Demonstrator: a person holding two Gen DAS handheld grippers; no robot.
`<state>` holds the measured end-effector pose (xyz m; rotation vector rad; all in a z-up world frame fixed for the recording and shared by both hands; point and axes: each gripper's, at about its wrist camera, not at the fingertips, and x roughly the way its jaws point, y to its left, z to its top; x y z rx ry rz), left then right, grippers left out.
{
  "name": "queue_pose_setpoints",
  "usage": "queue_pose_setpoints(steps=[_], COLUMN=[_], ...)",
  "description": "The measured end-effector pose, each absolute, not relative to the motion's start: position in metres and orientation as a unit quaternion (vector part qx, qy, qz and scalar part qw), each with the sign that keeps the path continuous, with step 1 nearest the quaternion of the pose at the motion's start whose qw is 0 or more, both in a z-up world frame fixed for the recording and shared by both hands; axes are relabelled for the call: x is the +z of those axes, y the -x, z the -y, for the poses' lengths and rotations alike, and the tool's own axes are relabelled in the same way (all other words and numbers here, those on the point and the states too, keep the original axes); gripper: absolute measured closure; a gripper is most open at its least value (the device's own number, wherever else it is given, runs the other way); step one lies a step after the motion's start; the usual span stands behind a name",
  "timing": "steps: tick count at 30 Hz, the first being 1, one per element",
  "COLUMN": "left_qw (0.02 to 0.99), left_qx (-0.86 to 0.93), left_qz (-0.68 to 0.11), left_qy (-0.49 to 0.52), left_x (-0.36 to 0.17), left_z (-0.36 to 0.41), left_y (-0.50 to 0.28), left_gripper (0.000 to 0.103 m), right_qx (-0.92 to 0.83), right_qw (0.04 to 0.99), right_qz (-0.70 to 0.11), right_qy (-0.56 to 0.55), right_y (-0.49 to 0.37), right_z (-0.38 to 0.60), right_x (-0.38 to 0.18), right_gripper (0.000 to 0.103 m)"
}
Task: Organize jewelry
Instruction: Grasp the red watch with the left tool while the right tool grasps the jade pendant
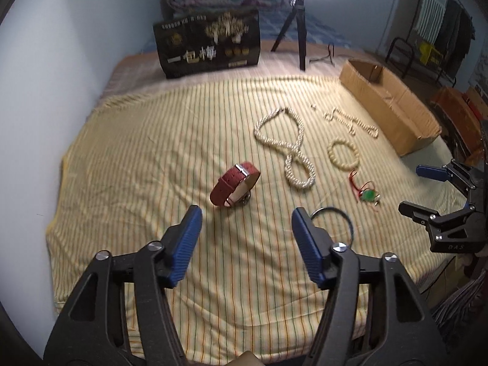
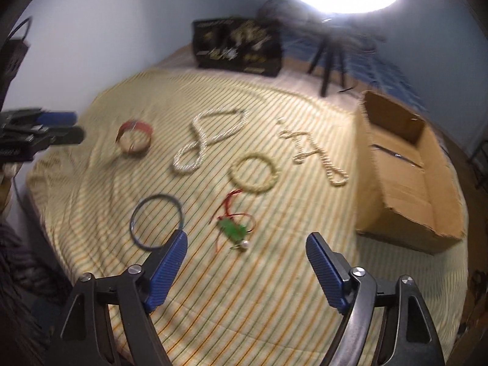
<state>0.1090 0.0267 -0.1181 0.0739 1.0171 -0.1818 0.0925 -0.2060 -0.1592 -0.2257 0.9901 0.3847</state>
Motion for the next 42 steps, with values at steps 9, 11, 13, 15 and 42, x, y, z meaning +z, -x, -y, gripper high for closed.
queue_pose_setpoints(steps=[9,11,13,15,42], left_qw=[0.855,0.852,0.85,0.848,0.825], left_qx=[-0.09,-0.093,-0.095,-0.1,-0.097], left_qz=[-0.506,-0.51,-0.513,-0.516,-0.553], left_qy=[-0.064,-0.069,-0.073,-0.075,-0.064], left_x=[-0.139,-0.144,-0.147,-0.15,-0.19], left_z=[-0.031,-0.029,-0.028,-0.027,-0.025], left_y=[-0.142,-0.147,-0.15,-0.154,-0.183], left_gripper=[0.041,0.041,0.041,0.041,0.076], right_qx=[0.229,0.232,0.234,0.234,0.241], right_qw=[0.818,0.812,0.808,0.806,0.799], right_qz=[-0.509,-0.517,-0.524,-0.527,-0.535], right_qy=[0.138,0.136,0.132,0.133,0.133], right_y=[-0.108,-0.111,-0.116,-0.121,-0.148], right_z=[0.193,0.193,0.191,0.19,0.183], right_x=[-0.184,-0.188,-0.191,-0.194,-0.206], right_gripper=[0.041,0.045,0.049,0.051,0.097])
